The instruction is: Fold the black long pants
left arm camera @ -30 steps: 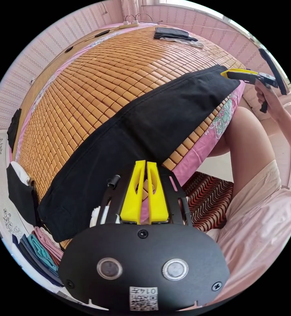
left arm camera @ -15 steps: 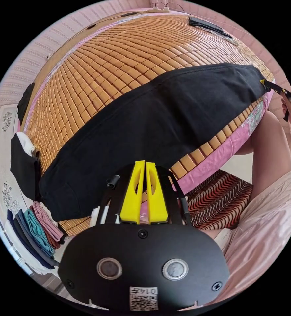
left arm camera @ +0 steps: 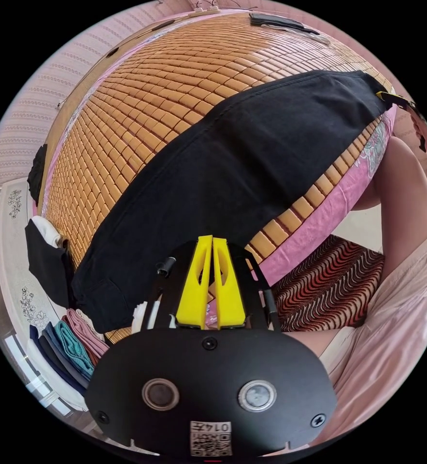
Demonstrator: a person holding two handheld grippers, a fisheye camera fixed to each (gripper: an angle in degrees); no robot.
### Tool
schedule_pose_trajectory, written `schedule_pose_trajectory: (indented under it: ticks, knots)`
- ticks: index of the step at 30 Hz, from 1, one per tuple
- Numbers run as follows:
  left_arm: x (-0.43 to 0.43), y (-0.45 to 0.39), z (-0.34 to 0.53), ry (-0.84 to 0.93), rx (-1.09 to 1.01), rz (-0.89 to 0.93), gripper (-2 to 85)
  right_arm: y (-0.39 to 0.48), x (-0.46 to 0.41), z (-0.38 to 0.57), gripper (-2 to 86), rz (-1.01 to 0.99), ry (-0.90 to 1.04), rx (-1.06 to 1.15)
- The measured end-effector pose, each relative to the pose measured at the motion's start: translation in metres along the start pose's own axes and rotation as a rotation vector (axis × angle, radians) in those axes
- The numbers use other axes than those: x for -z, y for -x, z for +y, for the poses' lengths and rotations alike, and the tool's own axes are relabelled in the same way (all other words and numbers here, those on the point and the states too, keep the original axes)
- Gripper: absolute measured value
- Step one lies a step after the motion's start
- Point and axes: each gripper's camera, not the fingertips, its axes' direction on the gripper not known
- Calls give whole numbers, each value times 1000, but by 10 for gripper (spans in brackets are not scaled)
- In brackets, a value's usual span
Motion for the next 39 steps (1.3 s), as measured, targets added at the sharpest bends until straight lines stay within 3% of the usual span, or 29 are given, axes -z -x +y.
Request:
schedule_pose_trajectory:
  ticks: [8, 19, 22, 27, 33, 36, 39]
  knots:
    - [0, 12, 25, -39, 24, 43, -10, -30, 63, 22, 59, -60, -256, -35]
    - [19, -20, 27, -194, -172, 323, -9, -75, 198, 31, 57, -27, -583, -52]
    - [19, -13, 36, -227, -167, 331, -8, -45, 230, 34, 58, -97, -657, 51]
    - [26, 28, 81, -297, -92, 369, -8, 65, 260, 37, 59, -424, -739, 356]
    - [15, 120, 209, -315, 234, 341, -8, 269, 243, 62, 89, -863, -626, 788]
    - [-2, 164, 280, -253, 442, 313, -9, 365, 183, 76, 87, -765, -401, 971]
    - [-15, 198, 335, -224, 607, 311, -8, 409, 129, 76, 77, -645, -187, 1004]
